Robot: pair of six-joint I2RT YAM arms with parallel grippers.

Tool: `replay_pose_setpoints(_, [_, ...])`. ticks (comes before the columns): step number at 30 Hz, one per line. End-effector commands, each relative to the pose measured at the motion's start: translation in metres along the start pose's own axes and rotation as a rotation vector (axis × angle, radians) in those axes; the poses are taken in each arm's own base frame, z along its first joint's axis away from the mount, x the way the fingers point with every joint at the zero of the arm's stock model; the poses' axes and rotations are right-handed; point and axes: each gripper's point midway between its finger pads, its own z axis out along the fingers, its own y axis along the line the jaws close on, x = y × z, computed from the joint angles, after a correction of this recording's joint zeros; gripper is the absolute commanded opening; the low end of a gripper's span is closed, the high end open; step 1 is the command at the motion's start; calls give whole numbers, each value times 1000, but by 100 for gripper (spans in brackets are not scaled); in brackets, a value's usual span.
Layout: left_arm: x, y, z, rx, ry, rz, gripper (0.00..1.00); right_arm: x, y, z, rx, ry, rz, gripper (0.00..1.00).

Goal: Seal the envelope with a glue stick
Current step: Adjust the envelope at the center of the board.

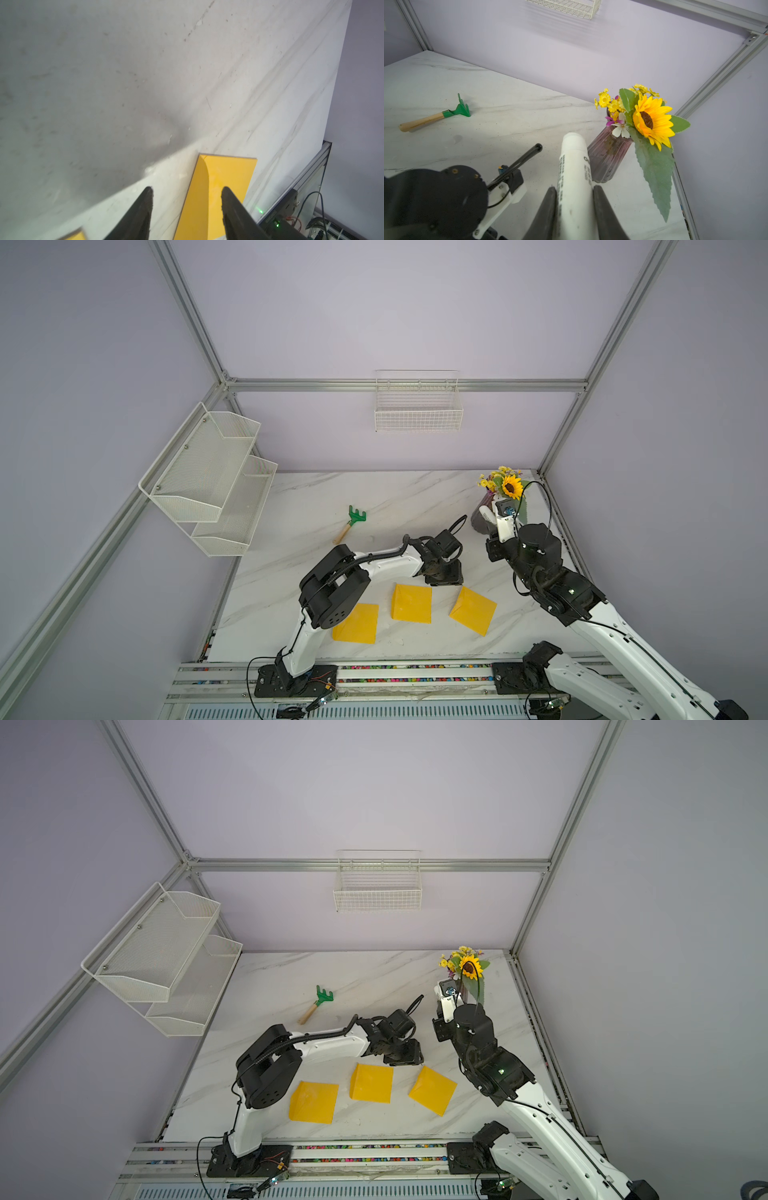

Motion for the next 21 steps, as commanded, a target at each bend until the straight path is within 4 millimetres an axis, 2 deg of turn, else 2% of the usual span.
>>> replay_pose_setpoints(1, [7, 0, -29, -20, -33, 118, 52, -8, -9, -8, 27, -15, 31, 0])
replay_pose_setpoints(7, [49, -9, -28, -26, 25, 219, 48, -1, -4, -4, 10, 12, 27, 0])
replay_pose_setpoints(10, [63, -5, -21, -91, 50, 266, 47, -2, -2, -2, 3, 22, 21, 0])
replay_pose_setpoints(15, [72, -4, -11, -177, 52, 365, 46, -2, 3, 1, -20, 32, 14, 0])
replay_pose_setpoints(21, [80, 5, 7, -212, 85, 376, 38, 0, 5, 2, -33, 48, 7, 0])
